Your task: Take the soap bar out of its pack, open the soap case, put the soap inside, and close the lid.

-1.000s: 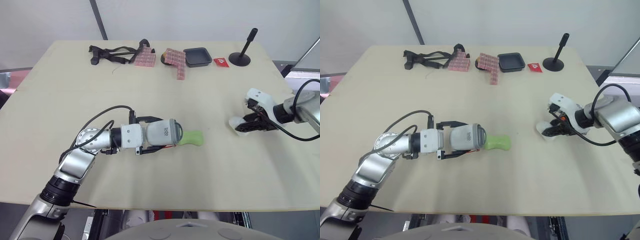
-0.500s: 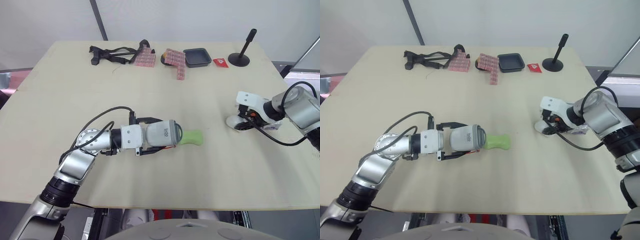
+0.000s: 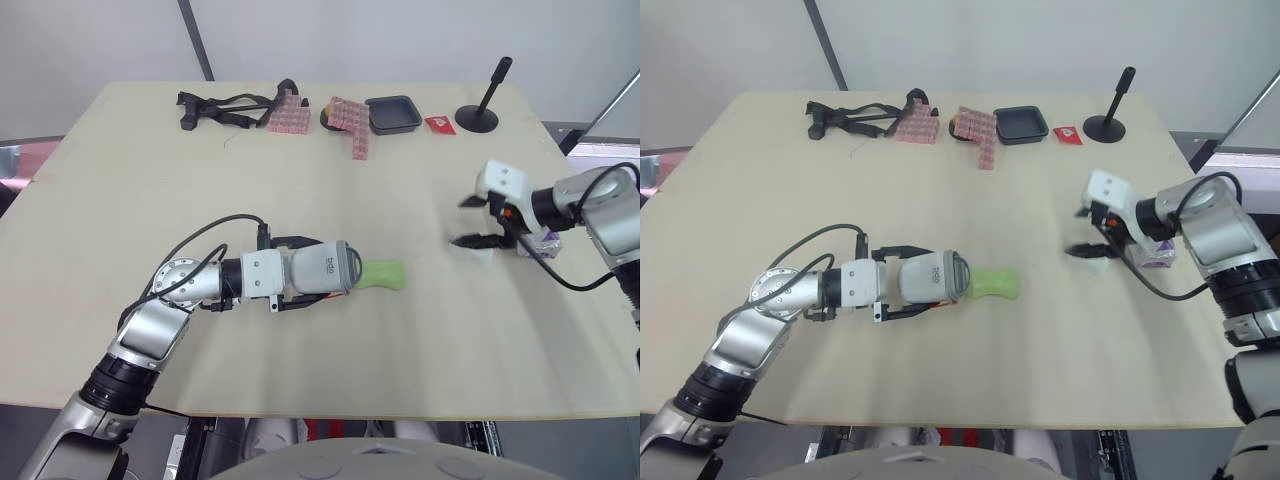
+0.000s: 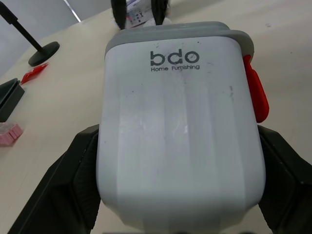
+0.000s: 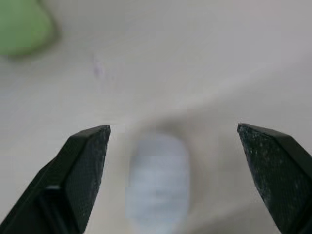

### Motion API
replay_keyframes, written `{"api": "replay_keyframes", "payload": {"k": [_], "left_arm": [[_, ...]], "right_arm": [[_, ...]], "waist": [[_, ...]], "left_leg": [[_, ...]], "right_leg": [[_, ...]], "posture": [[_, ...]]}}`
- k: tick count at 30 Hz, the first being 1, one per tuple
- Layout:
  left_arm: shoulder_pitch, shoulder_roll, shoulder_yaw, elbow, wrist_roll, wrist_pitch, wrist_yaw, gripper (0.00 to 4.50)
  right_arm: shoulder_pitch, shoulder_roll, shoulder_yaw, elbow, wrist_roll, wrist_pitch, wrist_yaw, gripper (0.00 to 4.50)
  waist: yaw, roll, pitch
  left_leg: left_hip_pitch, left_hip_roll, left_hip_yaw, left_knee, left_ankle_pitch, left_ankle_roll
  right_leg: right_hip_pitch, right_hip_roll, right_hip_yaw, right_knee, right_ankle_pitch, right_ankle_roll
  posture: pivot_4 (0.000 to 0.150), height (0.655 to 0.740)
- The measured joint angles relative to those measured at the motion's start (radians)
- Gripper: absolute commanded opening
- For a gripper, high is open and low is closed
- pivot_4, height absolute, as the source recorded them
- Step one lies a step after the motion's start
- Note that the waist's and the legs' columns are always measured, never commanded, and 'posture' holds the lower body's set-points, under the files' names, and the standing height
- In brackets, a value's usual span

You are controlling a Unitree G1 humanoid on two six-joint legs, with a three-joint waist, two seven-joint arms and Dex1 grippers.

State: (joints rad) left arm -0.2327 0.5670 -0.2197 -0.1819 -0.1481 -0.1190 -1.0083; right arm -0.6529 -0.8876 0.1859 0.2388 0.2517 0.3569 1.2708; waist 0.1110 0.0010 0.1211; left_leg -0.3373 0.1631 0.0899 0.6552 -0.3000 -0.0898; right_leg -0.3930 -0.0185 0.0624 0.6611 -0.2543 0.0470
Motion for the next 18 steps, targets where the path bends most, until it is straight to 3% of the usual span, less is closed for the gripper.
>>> {"api": "replay_keyframes", "payload": {"k": [3, 6, 9, 18], "left_arm": [[-0.036, 0.017, -0.001, 0.017, -0.013, 0.048, -0.030, 3.48], [-0.070, 0.046, -0.005, 0.038, -0.014, 0.069, -0.071, 3.48], [-0.086, 0.057, -0.009, 0.051, -0.015, 0.103, -0.103, 3.48], [-0.256, 0.147, -0.074, 0.049, 0.037, 0.348, -0.185, 3.48]], "right_arm": [[0.142, 0.051, -0.177, -0.101, 0.178, -0.057, 0.072, 4.48], [0.311, 0.110, -0.241, -0.212, 0.276, -0.102, 0.109, 4.48], [0.452, 0.138, -0.244, -0.260, 0.278, -0.203, 0.135, 4.48], [0.610, 0.195, -0.242, -0.206, 0.227, -0.430, 0.150, 4.48]], "waist": [[0.010, 0.000, 0.000], [0.016, 0.000, 0.000], [0.013, 0.001, 0.000], [-0.026, 0.000, -0.001]], "left_leg": [[-0.001, 0.002, 0.001, 0.001, 0.000, 0.000], [0.000, 0.003, 0.001, 0.001, 0.000, 0.000], [-0.001, 0.002, 0.002, 0.001, 0.000, 0.000], [-0.001, 0.001, 0.003, 0.001, 0.001, -0.001]], "right_leg": [[0.000, 0.003, 0.003, 0.000, 0.000, 0.000], [-0.001, 0.003, 0.005, 0.001, 0.000, 0.000], [-0.003, 0.002, 0.006, 0.002, 0.000, 0.000], [-0.002, -0.004, 0.006, 0.002, 0.000, 0.000]], "posture": [[0.150, 0.7400], [0.150, 0.7400], [0.150, 0.7400], [0.150, 0.7400]]}}
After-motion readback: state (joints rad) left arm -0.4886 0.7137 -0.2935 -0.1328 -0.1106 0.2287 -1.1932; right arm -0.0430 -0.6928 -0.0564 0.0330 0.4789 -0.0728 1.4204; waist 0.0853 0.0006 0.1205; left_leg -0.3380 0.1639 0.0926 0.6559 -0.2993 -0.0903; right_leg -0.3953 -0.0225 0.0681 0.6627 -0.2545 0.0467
